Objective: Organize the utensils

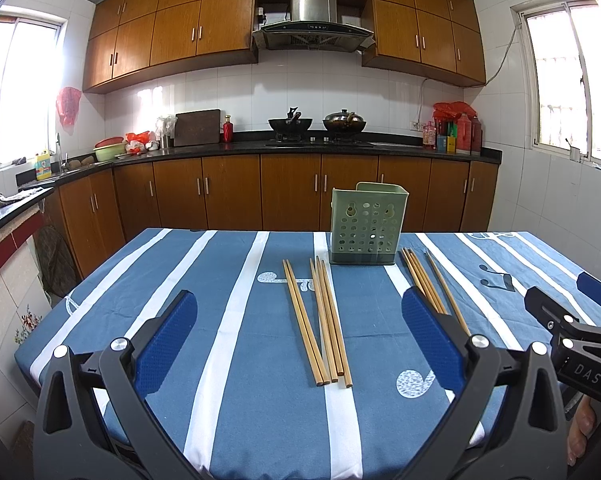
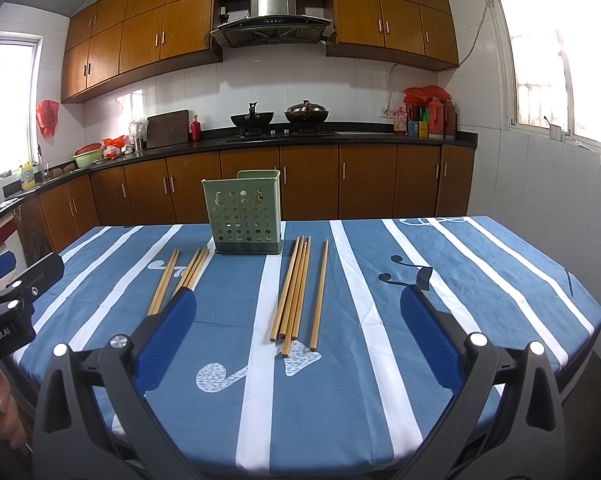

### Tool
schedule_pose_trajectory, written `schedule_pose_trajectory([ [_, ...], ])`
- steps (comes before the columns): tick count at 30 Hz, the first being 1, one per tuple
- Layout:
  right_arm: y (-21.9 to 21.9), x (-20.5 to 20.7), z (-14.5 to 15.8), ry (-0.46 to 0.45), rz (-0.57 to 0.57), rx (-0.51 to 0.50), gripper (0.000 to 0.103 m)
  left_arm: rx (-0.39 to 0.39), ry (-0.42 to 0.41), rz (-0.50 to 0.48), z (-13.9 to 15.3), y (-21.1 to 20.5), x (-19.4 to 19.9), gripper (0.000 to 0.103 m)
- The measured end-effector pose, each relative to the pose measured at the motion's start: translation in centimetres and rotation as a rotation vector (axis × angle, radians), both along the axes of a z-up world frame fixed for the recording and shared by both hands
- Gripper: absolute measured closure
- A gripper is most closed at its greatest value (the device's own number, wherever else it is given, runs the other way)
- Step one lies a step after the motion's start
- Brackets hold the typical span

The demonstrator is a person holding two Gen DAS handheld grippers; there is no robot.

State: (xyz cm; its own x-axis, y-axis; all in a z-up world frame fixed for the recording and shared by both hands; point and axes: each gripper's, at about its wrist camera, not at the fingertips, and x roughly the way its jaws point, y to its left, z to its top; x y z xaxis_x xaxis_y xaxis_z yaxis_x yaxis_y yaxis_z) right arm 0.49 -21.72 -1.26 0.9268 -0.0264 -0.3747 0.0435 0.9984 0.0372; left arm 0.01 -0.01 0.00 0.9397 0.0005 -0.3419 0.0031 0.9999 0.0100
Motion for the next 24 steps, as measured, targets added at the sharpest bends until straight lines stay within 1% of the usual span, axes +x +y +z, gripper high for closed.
schedule_pose_trajectory([
  [24, 0.07, 0.14, -0.18, 0.001, 0.0, 0.003, 0.004, -0.001, 0.002, 0.0, 0.0, 0.0, 0.01, 0.002],
])
